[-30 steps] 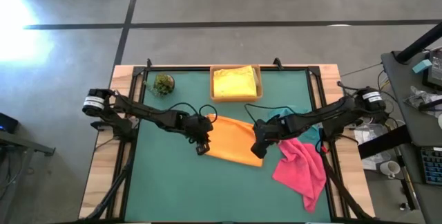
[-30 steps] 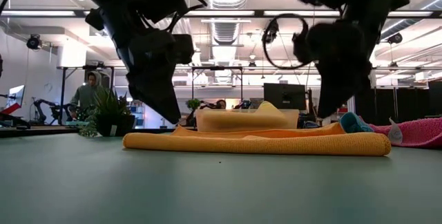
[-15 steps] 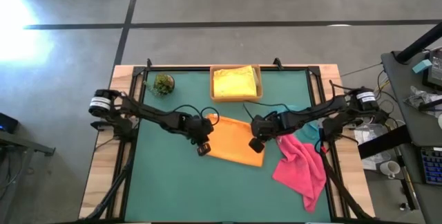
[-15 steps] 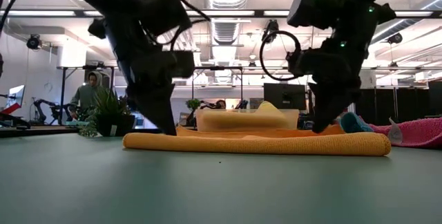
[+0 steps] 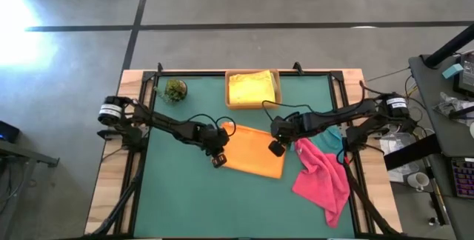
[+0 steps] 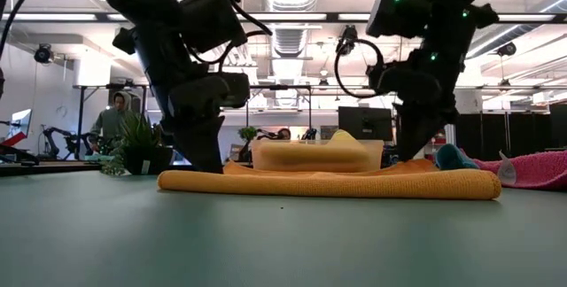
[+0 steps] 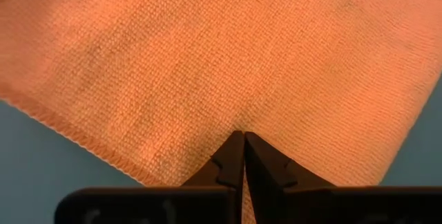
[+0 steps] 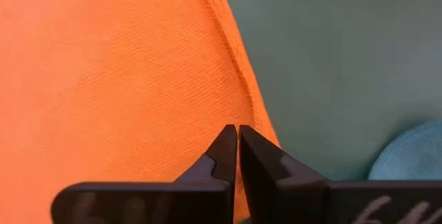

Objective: Fold microfiber towels
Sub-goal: Fold the orange towel

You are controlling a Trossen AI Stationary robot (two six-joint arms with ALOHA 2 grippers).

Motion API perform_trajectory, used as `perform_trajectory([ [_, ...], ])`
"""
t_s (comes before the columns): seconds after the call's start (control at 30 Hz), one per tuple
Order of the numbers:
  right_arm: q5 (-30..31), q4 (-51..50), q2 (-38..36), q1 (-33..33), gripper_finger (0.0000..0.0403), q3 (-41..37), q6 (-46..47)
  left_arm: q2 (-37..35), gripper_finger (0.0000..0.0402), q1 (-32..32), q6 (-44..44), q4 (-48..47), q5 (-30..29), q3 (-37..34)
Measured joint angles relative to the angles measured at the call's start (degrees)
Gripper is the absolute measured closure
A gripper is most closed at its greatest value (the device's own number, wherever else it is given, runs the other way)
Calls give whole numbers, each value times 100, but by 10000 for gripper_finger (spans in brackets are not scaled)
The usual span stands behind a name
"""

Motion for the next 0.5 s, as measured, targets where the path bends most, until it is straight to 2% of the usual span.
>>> perform_trajectory([
  [0.2,86,-269,-390,-2,394,65,-36,-1,400,100,35,-325,-292,18],
  [0.5,426,-463,-1167,-2,394,68,42,-86,400,323,1102,-1396,-453,23],
])
